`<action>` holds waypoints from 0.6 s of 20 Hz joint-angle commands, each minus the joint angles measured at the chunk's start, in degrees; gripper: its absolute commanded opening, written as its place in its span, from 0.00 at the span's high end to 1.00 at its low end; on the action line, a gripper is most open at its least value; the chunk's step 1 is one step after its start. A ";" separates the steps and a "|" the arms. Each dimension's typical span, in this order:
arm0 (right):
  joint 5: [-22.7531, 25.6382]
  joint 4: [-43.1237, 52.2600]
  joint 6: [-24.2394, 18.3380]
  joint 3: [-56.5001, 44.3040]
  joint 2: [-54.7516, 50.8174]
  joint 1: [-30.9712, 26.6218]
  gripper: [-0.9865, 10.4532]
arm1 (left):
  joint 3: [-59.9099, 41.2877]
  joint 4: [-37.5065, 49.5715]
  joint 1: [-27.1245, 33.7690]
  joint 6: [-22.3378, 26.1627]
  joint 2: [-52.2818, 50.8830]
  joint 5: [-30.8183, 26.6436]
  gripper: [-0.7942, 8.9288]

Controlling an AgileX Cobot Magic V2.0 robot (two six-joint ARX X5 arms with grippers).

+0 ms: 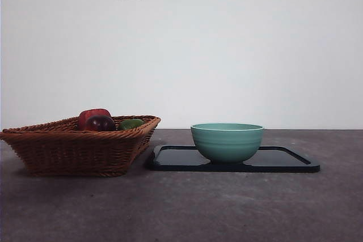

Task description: Pick up the wifruite, put it on the bowl, pick up the plate, put it on desk

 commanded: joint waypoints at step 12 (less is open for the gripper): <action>0.13 0.63 0.63 0.50 0.09 0.35 0.43 | 16.79 0.42 4.39 -0.24 36.30 -0.11 0.28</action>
